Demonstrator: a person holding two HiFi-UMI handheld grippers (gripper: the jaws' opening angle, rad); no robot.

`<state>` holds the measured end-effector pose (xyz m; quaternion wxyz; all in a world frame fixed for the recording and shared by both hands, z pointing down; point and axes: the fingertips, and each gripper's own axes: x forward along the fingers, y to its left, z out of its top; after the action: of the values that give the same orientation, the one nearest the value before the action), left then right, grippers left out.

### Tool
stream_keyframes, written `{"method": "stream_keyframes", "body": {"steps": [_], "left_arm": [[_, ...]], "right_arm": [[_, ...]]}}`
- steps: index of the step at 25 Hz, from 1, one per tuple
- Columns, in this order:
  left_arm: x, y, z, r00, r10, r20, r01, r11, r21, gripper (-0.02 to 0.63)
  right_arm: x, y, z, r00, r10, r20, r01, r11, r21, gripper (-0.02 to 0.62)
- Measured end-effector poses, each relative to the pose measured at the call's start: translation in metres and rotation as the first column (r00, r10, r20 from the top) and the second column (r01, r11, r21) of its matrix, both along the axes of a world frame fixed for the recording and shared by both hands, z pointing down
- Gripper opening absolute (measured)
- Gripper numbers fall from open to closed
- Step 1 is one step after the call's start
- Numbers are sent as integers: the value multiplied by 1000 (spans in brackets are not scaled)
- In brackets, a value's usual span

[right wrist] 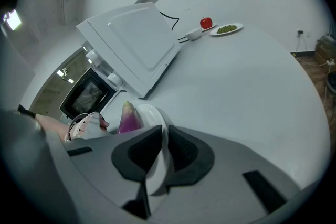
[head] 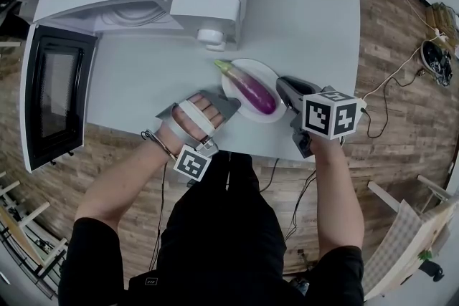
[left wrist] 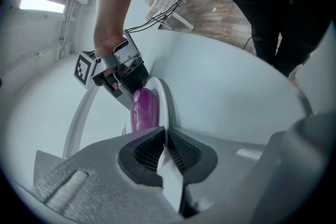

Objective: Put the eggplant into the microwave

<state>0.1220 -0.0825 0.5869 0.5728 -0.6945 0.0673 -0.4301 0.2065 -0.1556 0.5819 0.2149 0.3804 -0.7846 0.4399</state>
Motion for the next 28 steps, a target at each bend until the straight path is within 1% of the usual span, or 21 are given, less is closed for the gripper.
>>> {"method": "stream_keyframes", "body": {"steps": [5,11,19,23,28], "left_arm": [[1,3,-5,1000,8,-21,-8,1000,20,21],[1,5,-8,999,19,-28,-18,999,29,18],[2,8,-10,998,16,-61,-14,999,38,17],[0,7,-10,998,11,-63,-8,999,45,17],[-5,6,-11,998,3,-58,0,999,49,17]], "right_arm": [[1,2,1,1000,-9,-6,9,1000,5,48],[2,5,1,1000,-11,-7,11,1000,-1,48],[3,8,1,1000,-16,-6,16,1000,6,48],[9,7,-2,1000,-7,-28,8,999,41,48],[23,3,-10,998,41,-41,-37,996,86,48]]}}
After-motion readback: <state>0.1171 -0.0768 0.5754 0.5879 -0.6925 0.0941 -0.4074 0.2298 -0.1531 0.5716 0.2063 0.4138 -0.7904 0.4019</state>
